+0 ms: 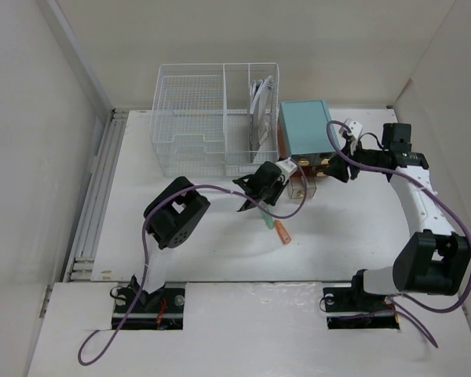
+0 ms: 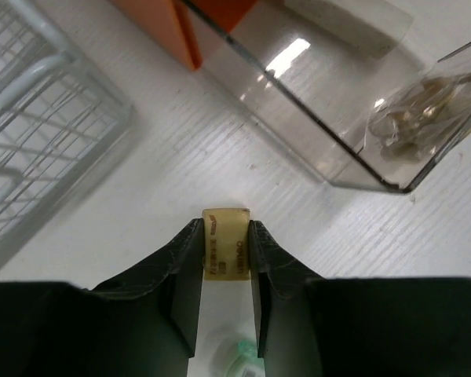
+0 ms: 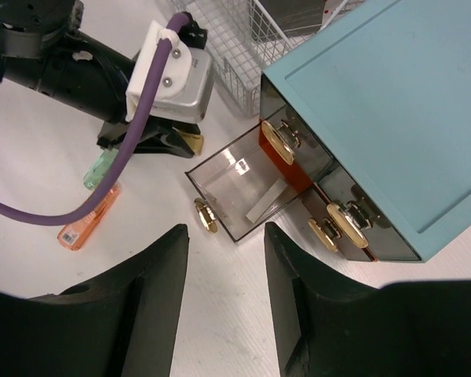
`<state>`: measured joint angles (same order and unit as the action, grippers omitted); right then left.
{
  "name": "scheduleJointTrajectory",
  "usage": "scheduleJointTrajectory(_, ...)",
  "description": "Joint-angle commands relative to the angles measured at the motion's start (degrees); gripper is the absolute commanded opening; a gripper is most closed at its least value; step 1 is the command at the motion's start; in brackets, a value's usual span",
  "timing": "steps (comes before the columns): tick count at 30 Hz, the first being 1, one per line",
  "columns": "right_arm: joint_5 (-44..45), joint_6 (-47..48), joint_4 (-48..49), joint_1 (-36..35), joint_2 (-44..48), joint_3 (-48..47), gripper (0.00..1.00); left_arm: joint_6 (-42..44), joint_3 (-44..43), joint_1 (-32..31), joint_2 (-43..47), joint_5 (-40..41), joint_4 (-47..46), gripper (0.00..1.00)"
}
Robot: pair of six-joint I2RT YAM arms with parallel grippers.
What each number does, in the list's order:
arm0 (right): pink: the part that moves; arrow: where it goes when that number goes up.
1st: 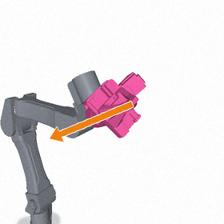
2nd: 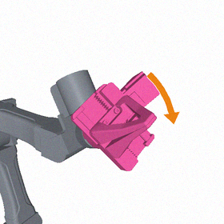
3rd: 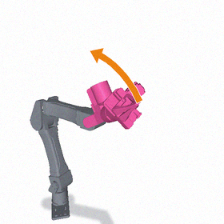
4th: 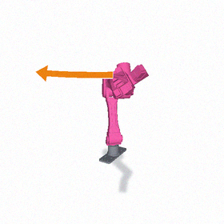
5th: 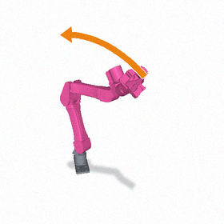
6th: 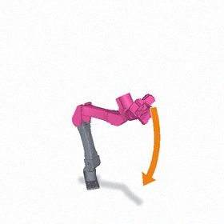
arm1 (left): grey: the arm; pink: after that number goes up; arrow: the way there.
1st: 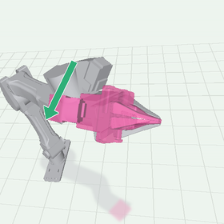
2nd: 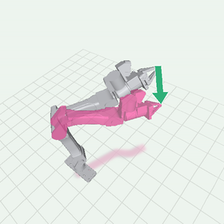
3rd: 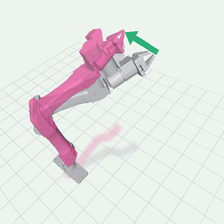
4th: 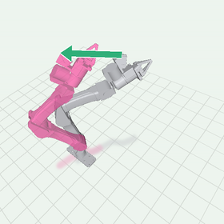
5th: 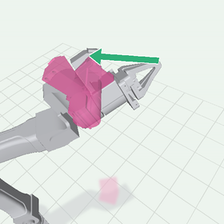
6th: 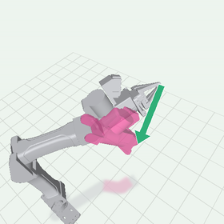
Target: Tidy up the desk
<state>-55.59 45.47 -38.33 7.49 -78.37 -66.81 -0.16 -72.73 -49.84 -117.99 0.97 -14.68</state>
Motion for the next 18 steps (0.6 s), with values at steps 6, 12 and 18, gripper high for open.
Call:
scheduleJointTrajectory(6,-2.7,1.7,0.0,0.4,0.2,-2.1,0.49,-2.4,-0.9,-0.3,13.0,2.6,3.6,0.00)
scheduleJointTrajectory(12,-1.4,1.7,0.0,1.5,0.2,-1.6,0.49,-4.0,-6.7,0.4,12.4,-4.1,4.7,0.00)
scheduleJointTrajectory(18,-2.7,1.2,0.6,3.5,1.8,-0.5,0.48,-5.2,-13.5,0.9,6.7,-9.4,5.4,0.00)
